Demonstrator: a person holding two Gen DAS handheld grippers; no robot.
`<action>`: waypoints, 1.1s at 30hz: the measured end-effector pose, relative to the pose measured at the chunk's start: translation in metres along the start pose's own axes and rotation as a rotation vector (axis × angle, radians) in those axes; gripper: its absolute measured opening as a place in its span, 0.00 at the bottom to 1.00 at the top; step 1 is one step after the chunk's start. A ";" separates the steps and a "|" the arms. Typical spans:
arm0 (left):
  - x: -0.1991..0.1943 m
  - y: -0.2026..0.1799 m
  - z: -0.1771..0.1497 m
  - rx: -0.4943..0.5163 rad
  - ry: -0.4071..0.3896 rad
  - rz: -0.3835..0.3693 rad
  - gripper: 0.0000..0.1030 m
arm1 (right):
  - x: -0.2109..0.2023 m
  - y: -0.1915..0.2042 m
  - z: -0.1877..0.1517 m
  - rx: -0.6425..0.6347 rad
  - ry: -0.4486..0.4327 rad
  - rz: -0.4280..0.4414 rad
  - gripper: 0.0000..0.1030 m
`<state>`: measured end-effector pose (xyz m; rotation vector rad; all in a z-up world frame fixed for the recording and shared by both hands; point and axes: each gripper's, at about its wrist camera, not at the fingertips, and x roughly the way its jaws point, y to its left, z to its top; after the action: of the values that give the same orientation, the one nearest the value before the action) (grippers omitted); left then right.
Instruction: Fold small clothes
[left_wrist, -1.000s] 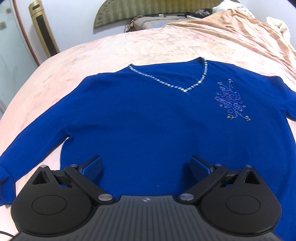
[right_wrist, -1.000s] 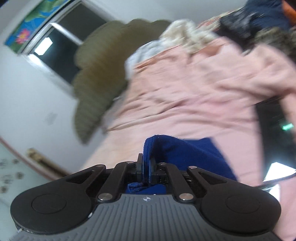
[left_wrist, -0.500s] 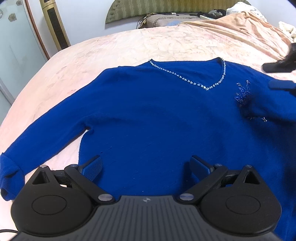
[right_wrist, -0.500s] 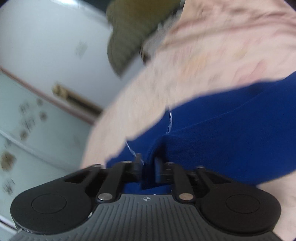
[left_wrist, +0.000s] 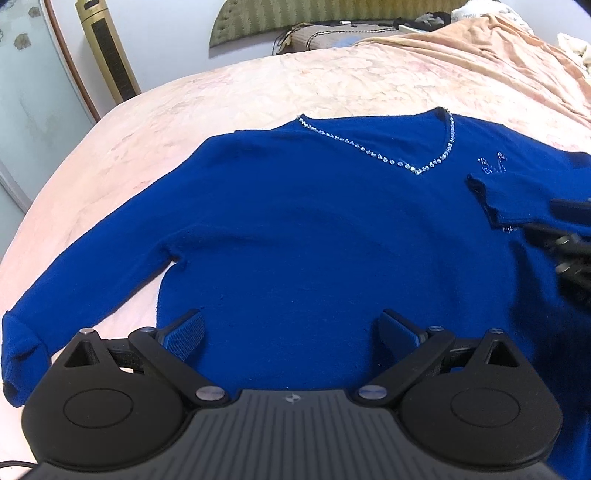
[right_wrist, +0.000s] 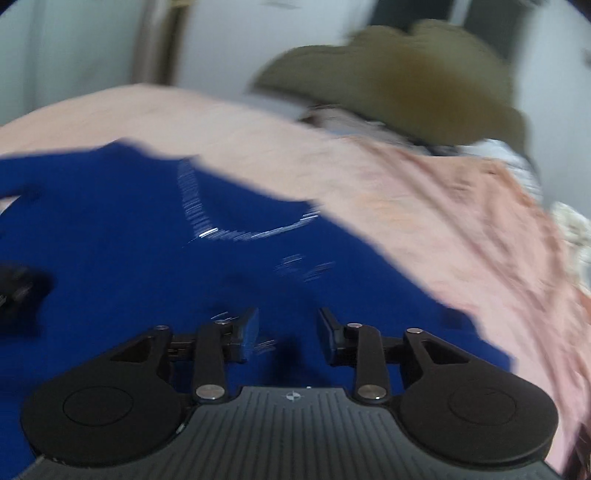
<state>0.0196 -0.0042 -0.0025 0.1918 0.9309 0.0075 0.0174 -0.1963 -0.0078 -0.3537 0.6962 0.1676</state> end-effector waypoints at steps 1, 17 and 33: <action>0.000 0.000 0.000 0.002 0.000 0.002 0.98 | 0.002 0.007 -0.001 -0.010 0.002 0.022 0.38; 0.002 0.007 0.000 -0.019 0.001 0.003 0.98 | 0.027 -0.015 -0.004 0.346 -0.012 0.161 0.09; 0.011 0.031 0.000 -0.083 0.026 0.027 0.98 | 0.003 0.014 0.016 0.294 -0.047 0.158 0.44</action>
<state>0.0285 0.0272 -0.0065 0.1276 0.9523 0.0731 0.0252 -0.1778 -0.0021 -0.0132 0.6916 0.2197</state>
